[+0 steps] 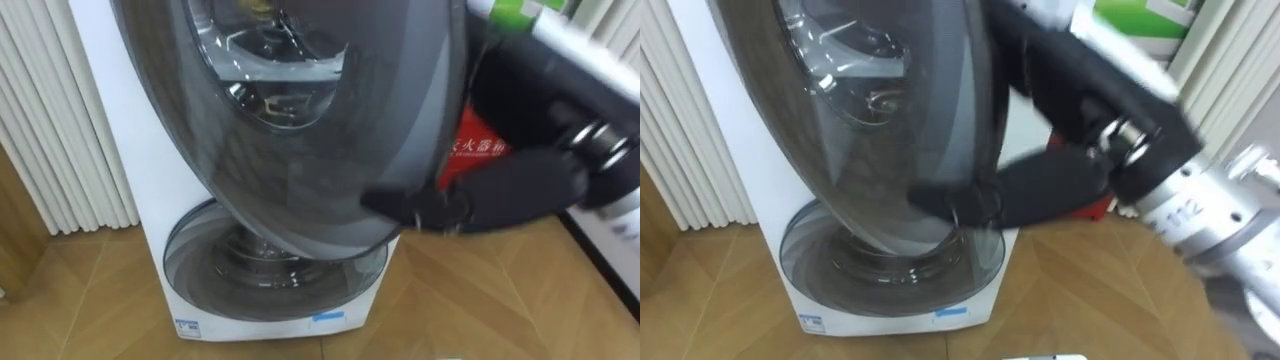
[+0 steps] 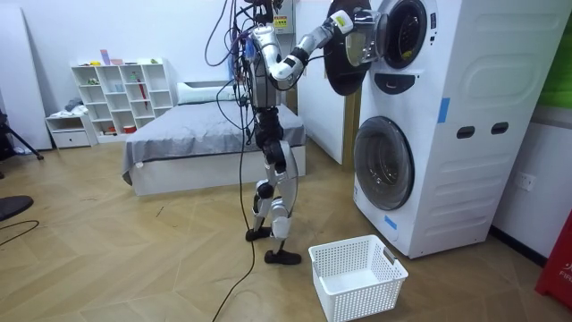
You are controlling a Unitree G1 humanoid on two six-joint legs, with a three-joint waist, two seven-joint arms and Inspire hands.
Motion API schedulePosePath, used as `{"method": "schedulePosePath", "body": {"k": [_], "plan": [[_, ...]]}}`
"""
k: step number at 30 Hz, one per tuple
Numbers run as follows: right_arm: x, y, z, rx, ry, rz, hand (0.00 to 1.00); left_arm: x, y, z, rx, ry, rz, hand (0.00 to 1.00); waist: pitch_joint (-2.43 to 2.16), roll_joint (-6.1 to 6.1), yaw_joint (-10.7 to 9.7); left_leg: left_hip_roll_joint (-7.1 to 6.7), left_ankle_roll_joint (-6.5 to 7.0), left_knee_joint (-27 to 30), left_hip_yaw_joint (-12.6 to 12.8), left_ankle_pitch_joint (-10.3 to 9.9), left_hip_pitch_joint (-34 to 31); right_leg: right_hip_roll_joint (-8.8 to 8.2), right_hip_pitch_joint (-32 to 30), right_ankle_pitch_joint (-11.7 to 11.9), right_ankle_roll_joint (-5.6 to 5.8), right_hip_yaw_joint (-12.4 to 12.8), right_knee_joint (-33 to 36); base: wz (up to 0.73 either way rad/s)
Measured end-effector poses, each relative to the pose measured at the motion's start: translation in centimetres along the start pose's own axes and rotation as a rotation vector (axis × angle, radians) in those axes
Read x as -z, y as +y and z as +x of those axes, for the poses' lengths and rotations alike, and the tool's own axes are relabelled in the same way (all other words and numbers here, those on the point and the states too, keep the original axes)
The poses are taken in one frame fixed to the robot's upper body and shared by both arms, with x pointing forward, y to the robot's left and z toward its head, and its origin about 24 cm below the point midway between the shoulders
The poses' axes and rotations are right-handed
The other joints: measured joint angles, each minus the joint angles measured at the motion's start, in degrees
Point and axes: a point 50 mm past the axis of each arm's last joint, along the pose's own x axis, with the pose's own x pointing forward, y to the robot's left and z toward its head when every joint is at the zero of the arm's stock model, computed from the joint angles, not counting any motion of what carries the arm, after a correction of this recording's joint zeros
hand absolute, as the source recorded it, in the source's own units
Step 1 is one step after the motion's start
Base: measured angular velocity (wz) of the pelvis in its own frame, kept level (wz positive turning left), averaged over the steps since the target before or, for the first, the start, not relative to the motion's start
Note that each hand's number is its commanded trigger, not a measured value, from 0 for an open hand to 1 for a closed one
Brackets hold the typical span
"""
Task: Pick clothes from washing machine
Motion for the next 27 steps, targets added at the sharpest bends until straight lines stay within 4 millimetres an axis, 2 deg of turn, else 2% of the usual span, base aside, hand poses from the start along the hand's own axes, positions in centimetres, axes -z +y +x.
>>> {"method": "schedulePosePath", "body": {"k": [4,6,20,27], "plan": [[0.1,0.4,0.1,-0.008,-0.021,0.040,0.00,-0.4,0.1,0.1,-0.002,-0.005,0.011,0.00,0.18,-0.40,-0.02,-0.16,0.00,0.00,0.02,-0.01,-0.12,-0.01,-0.14,0.27,0.19,0.09,-0.04,0.00],[0.2,0.6,0.1,-0.005,-0.023,0.048,0.00,-0.4,0.1,0.1,-0.001,-0.005,0.023,0.00,0.05,-0.59,-0.02,-0.19,0.00,-0.05,0.03,-0.01,-0.13,-0.09,-0.20,0.36,0.21,0.09,-0.03,0.00],[0.5,1.4,0.4,-0.011,-0.035,0.088,0.00,-0.7,0.0,0.1,0.004,0.003,0.083,0.00,-0.11,-0.81,0.08,-0.10,0.00,-0.02,0.22,-0.01,0.05,-0.07,-0.21,0.56,0.04,0.13,0.06,0.00],[0.9,1.9,0.3,-0.006,-0.040,0.119,0.00,-1.0,0.0,0.1,0.005,-0.009,0.127,0.00,-0.20,-0.99,0.61,-0.08,0.00,-0.02,-0.05,-0.01,0.13,-0.05,0.01,0.64,-0.03,-0.71,0.06,0.01]]}}
